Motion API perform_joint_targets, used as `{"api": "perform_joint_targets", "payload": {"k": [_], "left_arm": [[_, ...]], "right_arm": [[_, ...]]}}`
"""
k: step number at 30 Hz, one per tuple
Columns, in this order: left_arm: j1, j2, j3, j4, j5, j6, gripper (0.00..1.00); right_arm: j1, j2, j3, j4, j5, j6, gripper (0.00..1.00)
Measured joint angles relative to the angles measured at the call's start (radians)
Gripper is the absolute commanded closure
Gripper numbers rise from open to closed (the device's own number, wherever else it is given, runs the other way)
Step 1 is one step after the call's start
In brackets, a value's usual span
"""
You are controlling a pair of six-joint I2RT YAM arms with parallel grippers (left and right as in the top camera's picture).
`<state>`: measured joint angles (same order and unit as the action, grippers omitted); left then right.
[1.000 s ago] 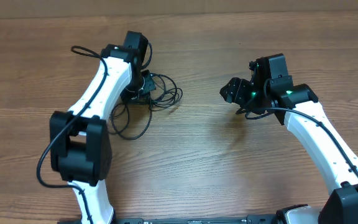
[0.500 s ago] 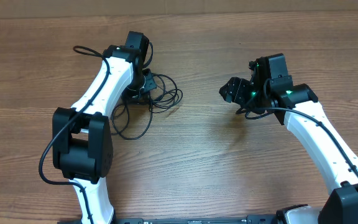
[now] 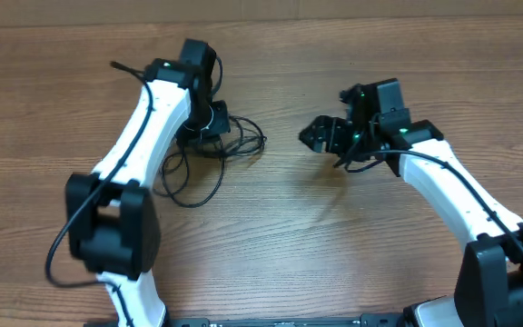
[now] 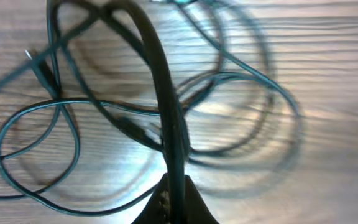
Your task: Untangle cables
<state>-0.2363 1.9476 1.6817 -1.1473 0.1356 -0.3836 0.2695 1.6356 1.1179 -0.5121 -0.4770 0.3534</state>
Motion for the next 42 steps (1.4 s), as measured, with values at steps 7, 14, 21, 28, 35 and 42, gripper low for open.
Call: {"api": "perform_joint_targets", "payload": {"k": [7, 14, 21, 28, 35, 42], "left_arm": [[0.0, -0.149, 0.025, -0.036, 0.058, 0.068, 0.96], [0.0, -0.167, 0.025, -0.043, 0.167, 0.133, 0.96], [0.0, -0.234, 0.025, -0.065, 0.243, 0.177, 0.96], [0.0, -0.313, 0.025, -0.077, 0.311, 0.211, 0.96], [-0.003, -0.319, 0.025, -0.087, 0.329, 0.229, 0.96], [-0.006, -0.32, 0.025, -0.08, 0.346, 0.232, 0.96]], "right_arm": [[0.109, 0.0, 0.0, 0.204, -0.099, -0.083, 0.09], [0.215, 0.015, 0.0, 0.283, -0.021, -0.106, 0.04], [0.264, 0.102, 0.0, 0.34, 0.036, -0.144, 0.04], [0.274, 0.137, 0.0, 0.484, -0.019, -0.087, 0.06], [0.276, 0.137, 0.0, 0.565, -0.166, -0.024, 0.17], [0.296, 0.163, 0.0, 0.549, -0.164, 0.0, 0.51]]}}
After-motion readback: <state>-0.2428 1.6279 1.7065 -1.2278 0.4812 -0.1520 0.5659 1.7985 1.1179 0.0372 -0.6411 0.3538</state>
